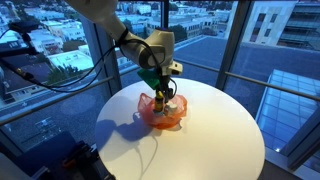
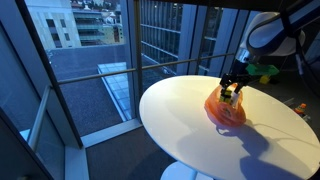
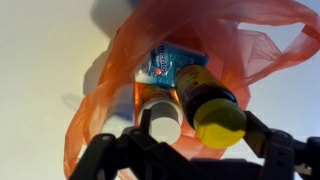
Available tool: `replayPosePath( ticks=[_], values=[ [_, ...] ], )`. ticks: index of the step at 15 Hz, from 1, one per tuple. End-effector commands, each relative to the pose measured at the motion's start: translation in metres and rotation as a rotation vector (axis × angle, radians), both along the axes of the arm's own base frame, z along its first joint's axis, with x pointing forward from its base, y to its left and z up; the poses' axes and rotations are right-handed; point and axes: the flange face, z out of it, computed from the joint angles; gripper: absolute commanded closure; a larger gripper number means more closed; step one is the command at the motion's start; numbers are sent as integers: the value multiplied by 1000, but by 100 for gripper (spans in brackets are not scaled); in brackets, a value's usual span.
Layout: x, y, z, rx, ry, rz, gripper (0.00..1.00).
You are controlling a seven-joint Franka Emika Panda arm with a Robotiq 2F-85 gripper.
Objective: Pick up the brown medicine bottle with a yellow lid and put it in the orange plastic
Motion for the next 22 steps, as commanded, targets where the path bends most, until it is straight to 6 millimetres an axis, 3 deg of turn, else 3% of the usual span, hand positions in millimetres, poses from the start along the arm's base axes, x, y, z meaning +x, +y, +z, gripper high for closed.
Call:
replayPosePath(
  ticks=[1, 10, 17, 22],
  values=[
    [-7, -8, 1, 7, 2, 19, 0],
    [-10, -14, 9, 11, -18, 29, 0],
    [-6, -9, 54, 45, -126, 43, 0],
    [-17, -16, 82, 51, -175, 49, 0]
  ],
)
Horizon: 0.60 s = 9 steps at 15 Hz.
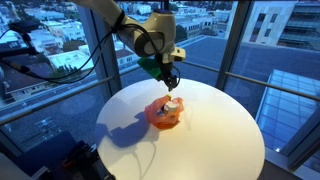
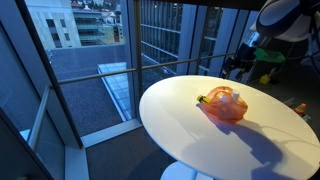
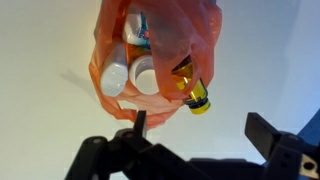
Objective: Pick up the brown medicine bottle with a yellow lid and put it in the orange plastic
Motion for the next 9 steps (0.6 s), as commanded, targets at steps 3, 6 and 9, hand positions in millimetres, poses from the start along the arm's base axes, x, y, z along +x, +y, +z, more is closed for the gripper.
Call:
replayPosePath(
  ticks=[3, 6, 9],
  values=[
    [-33, -22, 28, 4, -36, -8, 0],
    [-50, -39, 35, -5, -30, -25, 0],
    [-60, -52, 34, -8, -28, -42, 0]
  ],
)
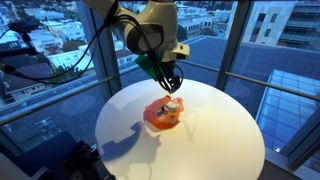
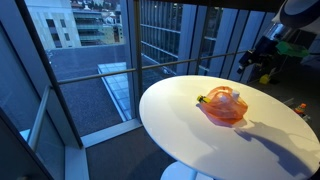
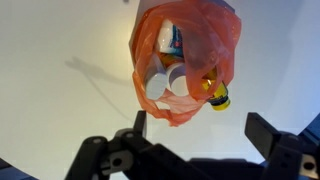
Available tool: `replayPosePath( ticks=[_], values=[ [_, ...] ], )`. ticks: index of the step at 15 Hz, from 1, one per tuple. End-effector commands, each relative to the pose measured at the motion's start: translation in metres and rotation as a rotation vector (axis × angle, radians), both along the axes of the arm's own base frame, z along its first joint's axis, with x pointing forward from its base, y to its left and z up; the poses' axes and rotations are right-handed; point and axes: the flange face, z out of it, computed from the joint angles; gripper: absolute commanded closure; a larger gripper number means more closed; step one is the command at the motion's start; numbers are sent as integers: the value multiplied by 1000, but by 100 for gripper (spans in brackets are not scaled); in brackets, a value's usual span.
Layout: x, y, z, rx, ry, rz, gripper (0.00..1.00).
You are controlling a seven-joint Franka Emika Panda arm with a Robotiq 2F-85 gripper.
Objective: Pick up the brown medicine bottle with a yellow lid and put it in the orange plastic
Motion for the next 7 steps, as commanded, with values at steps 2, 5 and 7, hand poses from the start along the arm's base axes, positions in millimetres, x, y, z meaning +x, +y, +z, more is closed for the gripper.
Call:
replayPosePath(
  ticks=[2, 5, 7],
  values=[
    [-20, -15, 3, -1, 1, -5, 0],
    [-13, -15, -3, 0, 14, -24, 0],
    [-14, -15, -6, 0, 18, -25, 0]
  ],
)
